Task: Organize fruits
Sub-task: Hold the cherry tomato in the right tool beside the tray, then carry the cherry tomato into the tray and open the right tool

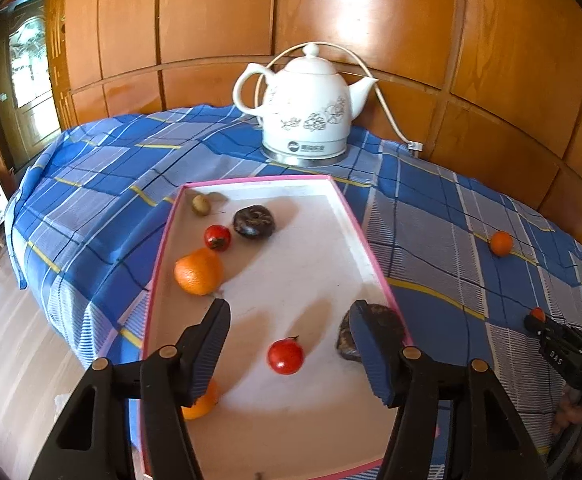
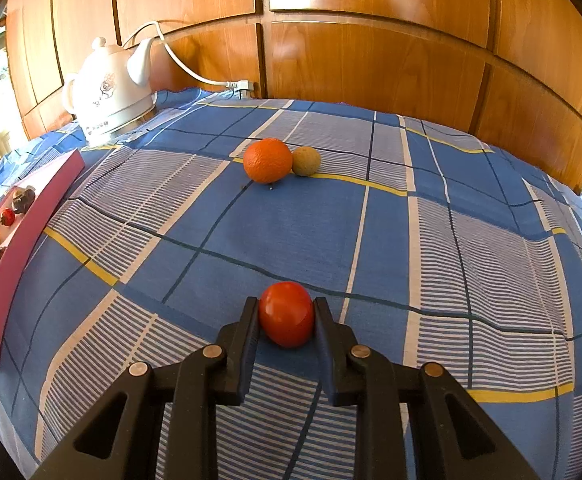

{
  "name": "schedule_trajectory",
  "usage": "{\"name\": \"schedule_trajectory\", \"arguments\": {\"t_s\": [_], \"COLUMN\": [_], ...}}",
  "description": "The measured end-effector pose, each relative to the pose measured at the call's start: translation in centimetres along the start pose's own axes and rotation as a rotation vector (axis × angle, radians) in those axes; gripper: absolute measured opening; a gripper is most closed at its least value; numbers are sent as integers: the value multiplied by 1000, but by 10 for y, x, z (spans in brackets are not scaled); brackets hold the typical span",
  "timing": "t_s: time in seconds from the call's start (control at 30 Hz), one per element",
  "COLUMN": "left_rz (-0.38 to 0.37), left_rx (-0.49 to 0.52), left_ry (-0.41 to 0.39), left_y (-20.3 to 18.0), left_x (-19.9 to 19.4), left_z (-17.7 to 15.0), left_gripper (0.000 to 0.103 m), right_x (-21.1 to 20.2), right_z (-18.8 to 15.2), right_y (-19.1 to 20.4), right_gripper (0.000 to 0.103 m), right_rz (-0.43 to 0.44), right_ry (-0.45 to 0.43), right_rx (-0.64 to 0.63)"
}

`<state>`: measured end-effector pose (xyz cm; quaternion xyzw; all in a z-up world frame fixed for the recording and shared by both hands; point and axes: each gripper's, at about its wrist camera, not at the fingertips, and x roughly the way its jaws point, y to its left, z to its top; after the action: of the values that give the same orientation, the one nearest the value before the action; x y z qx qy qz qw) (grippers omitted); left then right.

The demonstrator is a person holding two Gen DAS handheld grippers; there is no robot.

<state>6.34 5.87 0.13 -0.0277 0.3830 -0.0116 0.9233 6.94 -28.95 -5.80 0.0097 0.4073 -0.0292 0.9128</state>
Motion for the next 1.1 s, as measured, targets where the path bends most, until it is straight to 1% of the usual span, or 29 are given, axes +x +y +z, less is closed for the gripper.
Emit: {"name": "schedule_trajectory", "arguments": {"t_s": [0.23,0.37,0.43,0.5,0.6,0.67,0.8,0.93,1.1], "left_rz": [29,33,34,42,49,50,45,34,39], "left_rx": [-37,-45,-42,-38,-37,-40,-38,-35,-52], "left_ry": [8,17,20,17,13,10,0,-5,9], "left_y": [18,22,22,21,21,22,24,28,41], "left_x": [2,3,4,4,4,3,-1,-5,-7], "left_z": [-3,-6,-6,-6,-6,-6,-4,-3,-3], "left_gripper": [63,63,63,64,66,67,67,67,67], "right_x": [-1,-4,-9,-14,-21,-24,-28,-31,-34], "right_z": [4,8,9,10,16,18,30,43,57], "right_y": [7,12,18,25,39,53,86,120,158], "right_gripper": [26,26,26,26,26,26,26,26,26], "right_rz": [-28,-5,14,46,160,207,337,434,519], "right_ry": [24,44,38,37,48,51,67,81,85], "right_rx": [-39,-51,-65,-68,-62,-81,-114,-164,-228]}}
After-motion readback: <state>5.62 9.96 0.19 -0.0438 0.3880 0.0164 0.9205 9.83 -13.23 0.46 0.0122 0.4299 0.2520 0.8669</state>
